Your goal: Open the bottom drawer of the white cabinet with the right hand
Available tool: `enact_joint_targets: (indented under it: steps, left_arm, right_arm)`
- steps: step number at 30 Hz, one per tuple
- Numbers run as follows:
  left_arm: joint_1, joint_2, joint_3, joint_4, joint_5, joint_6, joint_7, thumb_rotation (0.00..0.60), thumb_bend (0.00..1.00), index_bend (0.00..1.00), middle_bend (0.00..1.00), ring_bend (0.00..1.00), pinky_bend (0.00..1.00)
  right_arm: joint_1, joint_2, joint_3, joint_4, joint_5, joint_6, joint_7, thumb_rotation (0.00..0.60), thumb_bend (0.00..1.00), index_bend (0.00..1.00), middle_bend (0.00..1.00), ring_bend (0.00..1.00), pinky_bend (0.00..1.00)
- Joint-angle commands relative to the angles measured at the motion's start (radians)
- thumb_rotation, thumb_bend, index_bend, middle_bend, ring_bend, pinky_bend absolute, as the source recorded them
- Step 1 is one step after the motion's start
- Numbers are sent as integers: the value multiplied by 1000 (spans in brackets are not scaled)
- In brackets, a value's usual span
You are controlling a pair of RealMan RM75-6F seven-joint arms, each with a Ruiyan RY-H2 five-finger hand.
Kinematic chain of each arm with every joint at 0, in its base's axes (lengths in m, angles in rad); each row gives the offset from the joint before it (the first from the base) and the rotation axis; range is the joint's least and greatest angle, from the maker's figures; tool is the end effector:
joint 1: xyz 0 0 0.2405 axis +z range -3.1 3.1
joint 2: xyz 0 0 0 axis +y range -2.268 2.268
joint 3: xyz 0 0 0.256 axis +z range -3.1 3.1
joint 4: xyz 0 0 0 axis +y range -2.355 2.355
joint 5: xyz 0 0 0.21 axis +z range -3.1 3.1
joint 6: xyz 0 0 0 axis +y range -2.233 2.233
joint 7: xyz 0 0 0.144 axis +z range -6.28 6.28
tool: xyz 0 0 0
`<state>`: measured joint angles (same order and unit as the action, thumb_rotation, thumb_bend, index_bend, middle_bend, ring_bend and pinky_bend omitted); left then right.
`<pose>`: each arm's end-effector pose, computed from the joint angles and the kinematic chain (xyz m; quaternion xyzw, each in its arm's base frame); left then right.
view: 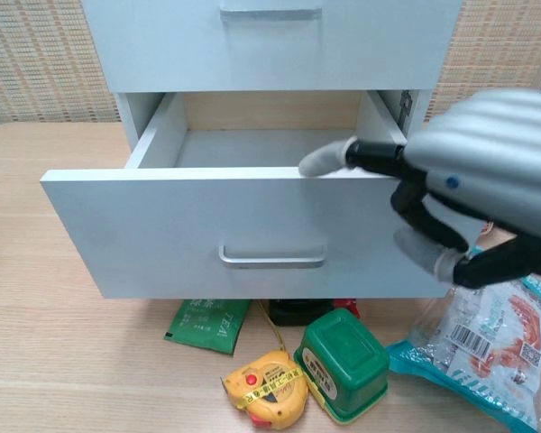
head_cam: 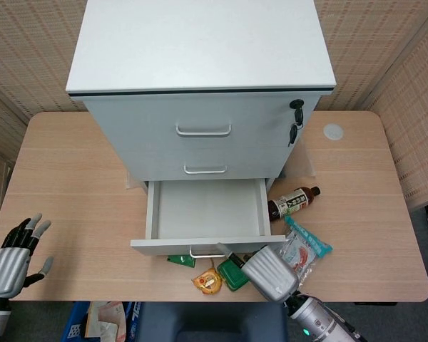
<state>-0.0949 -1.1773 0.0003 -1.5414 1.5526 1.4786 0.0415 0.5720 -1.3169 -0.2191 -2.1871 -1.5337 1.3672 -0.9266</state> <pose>-0.3154 0.1740 0.1361 -0.6322 -0.3725 -0.3682 0.5710 -0.0955 -0.1739 0.0543 0.8156 -0.1913 0.3866 0.3858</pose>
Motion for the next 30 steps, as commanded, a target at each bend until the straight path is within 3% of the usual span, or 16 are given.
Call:
enact_joint_targets:
  steps: [1, 6, 14, 19, 22, 30]
  left_arm:
    - [-2, 2, -2, -6, 0, -1, 6, 600, 360, 112, 0, 31, 122]
    - [-10, 0, -7, -16, -2, -9, 19, 600, 359, 113, 0, 31, 122]
    - [-17, 1, -13, -30, -8, -15, 33, 600, 360, 113, 0, 31, 122]
    - [-17, -3, -16, -31, -17, -16, 41, 600, 360, 112, 0, 31, 122]
    - [-14, -9, -21, -25, -24, -9, 48, 600, 359, 112, 0, 31, 122]
    - [-12, -12, -24, -22, -31, -6, 46, 600, 359, 112, 0, 31, 122]
  right_arm:
    - [-79, 103, -7, 14, -155, 129, 125, 600, 494, 140, 721, 784, 884]
    - [-157, 194, 21, 45, -195, 245, 219, 600, 486, 148, 695, 734, 880]
    - [-255, 281, 85, 131, -53, 312, 378, 600, 412, 148, 583, 583, 738]
    - [-297, 282, 107, 218, 49, 283, 458, 600, 202, 148, 454, 418, 553]
    - [-330, 268, 119, 280, 86, 282, 493, 600, 183, 148, 390, 338, 462]
    - [-421, 235, 126, 420, 118, 291, 607, 600, 183, 148, 346, 299, 430]
